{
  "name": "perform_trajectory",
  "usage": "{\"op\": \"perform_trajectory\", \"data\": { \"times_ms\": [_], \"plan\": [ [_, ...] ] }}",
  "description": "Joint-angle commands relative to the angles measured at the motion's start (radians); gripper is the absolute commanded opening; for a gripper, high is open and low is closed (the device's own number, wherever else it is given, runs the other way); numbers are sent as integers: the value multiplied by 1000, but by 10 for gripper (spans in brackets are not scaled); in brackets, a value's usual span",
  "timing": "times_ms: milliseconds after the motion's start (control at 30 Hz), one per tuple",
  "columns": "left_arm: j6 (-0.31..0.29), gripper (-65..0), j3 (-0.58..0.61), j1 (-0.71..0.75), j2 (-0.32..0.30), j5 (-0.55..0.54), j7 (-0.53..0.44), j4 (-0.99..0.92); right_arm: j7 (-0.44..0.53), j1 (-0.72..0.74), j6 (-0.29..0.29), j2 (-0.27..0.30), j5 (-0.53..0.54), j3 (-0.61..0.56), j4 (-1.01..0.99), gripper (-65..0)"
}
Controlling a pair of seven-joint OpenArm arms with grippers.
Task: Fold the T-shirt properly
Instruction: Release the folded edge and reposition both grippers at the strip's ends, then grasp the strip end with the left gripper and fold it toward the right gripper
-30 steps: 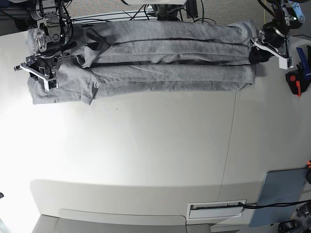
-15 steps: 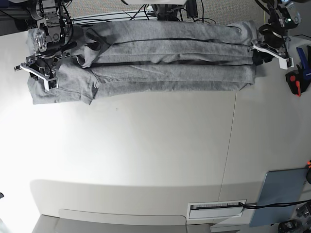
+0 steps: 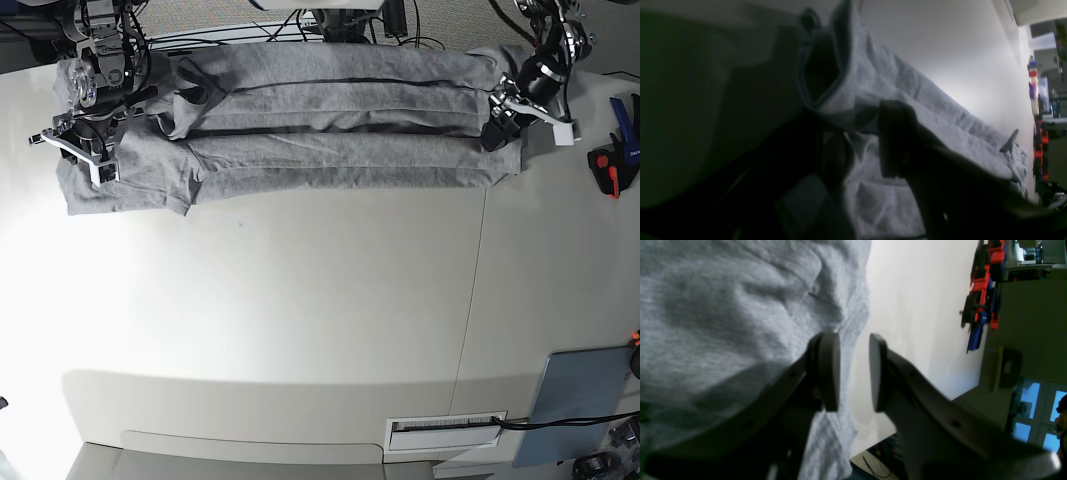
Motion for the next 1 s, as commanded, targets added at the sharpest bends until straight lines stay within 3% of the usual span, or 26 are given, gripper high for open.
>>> {"op": "perform_trajectory", "data": {
  "times_ms": [0,133,200,300,433,533,767,967],
  "plan": [
    [-16,-379,-1,7,-3,4,24,9,11,5,-13,14,-20,9,15,-494],
    [-16,-391,-2,18,-4,5,51,9,12,5,-13,14,-20,9,15,-494],
    [-16,-471,-2,24,-4,21,41,9,12,5,-13,14,-20,9,15,-494],
    [-19,-650,-2,29,-4,81,-37,9,12,5,-13,14,-20,9,15,-494],
    [-14,-650,-2,28,-4,196,-185,9,17,5,-16,14,-21,9,15,-494],
    [-14,-650,-2,12,-10,236,-270,10,39,6,-59,14,-21,9,15,-494],
    [43,-650,-2,-106,-56,326,-267,10,50,62,-146,14,-21,9,15,-494],
    [71,-650,-2,-138,-108,353,-241,25,50,109,-148,14,-21,9,15,-494]
  ]
}}
